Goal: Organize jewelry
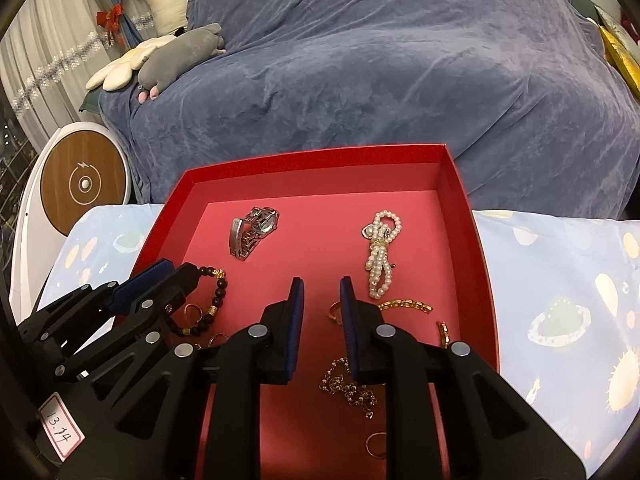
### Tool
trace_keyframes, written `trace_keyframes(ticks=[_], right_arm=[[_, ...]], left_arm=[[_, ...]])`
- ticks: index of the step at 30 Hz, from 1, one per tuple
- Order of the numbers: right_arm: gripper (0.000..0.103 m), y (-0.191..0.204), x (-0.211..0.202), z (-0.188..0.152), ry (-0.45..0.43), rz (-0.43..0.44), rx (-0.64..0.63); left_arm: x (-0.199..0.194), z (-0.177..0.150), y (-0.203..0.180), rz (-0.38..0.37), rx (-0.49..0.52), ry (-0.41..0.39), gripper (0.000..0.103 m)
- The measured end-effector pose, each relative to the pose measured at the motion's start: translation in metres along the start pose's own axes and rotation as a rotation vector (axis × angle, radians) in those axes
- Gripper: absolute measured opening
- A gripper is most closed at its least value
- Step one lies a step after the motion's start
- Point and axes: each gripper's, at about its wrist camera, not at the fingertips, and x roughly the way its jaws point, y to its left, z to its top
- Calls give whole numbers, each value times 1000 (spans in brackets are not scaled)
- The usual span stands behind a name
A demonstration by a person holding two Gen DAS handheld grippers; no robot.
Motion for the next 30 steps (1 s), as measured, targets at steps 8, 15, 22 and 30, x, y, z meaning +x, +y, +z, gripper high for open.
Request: trace_keyframes(ticks=[8, 15, 22, 30], right_arm=[[25, 0, -40, 0, -48, 11, 13], [35, 10, -106, -23, -111, 9, -27], [36, 16, -157, -63, -139, 3, -55], [36, 6, -174, -122, -83, 16, 1]], left_arm=[[-36, 3, 11, 3, -25, -29, 38], [-97, -10, 22, 7, -37, -71, 44], [-146, -40, 31, -1, -47, -75, 44], [-175, -93, 29, 4, -85, -62, 44]])
